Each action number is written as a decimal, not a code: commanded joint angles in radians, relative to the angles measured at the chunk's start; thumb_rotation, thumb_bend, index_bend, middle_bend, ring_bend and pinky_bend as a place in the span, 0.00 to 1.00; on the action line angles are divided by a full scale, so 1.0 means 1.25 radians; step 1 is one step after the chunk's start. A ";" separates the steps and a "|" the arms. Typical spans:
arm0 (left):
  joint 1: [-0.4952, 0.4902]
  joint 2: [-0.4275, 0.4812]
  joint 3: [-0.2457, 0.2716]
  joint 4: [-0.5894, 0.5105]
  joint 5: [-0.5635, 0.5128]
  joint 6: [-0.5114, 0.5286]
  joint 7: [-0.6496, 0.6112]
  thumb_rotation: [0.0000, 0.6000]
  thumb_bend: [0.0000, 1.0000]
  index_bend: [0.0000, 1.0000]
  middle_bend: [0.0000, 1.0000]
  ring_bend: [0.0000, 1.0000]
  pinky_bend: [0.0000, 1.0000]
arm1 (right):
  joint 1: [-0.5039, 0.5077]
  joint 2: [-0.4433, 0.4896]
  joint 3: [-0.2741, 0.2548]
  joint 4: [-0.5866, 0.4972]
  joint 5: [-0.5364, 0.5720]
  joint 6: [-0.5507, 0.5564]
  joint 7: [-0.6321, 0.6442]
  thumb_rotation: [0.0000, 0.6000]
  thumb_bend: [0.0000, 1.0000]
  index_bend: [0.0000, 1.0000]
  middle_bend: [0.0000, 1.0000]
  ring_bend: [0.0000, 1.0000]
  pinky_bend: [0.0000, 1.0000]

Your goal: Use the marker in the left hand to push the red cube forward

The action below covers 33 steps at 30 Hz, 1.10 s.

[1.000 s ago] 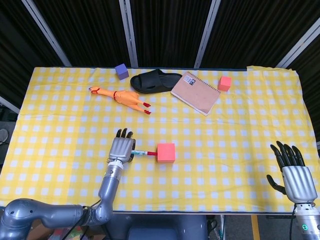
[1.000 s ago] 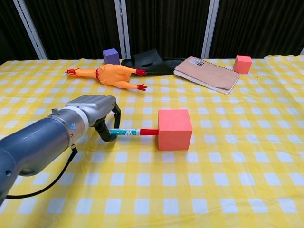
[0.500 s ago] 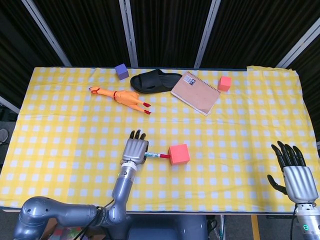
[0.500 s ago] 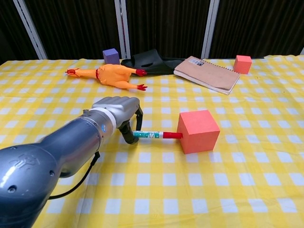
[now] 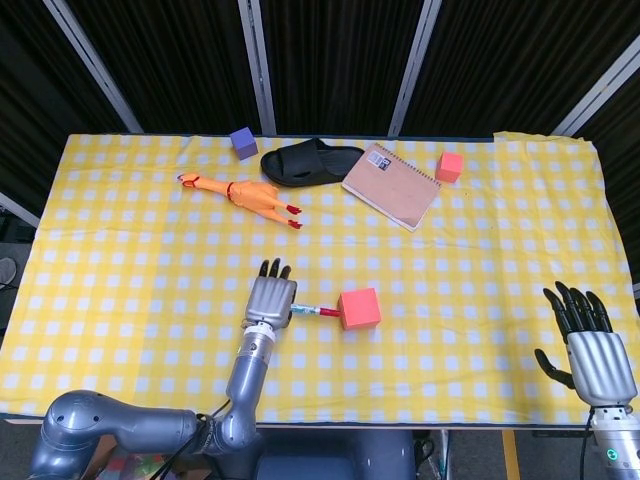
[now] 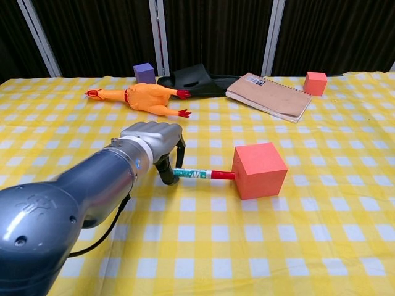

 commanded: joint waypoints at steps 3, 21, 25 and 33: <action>-0.007 -0.006 -0.003 0.007 -0.009 0.003 0.009 1.00 0.48 0.64 0.14 0.00 0.03 | 0.000 -0.001 -0.001 0.001 -0.002 0.002 0.000 1.00 0.35 0.00 0.00 0.00 0.00; -0.086 -0.106 -0.061 0.126 -0.024 -0.032 0.015 1.00 0.48 0.64 0.14 0.00 0.03 | -0.002 0.005 -0.001 -0.004 0.002 0.000 0.018 1.00 0.35 0.00 0.00 0.00 0.00; -0.123 -0.149 -0.081 0.182 -0.003 -0.054 0.001 1.00 0.48 0.64 0.14 0.00 0.03 | -0.003 0.008 0.000 -0.005 0.005 -0.002 0.022 1.00 0.35 0.00 0.00 0.00 0.00; -0.161 -0.193 -0.099 0.240 0.028 -0.063 -0.005 1.00 0.48 0.64 0.14 0.00 0.03 | -0.004 0.011 0.001 -0.007 0.009 -0.002 0.023 1.00 0.36 0.00 0.00 0.00 0.00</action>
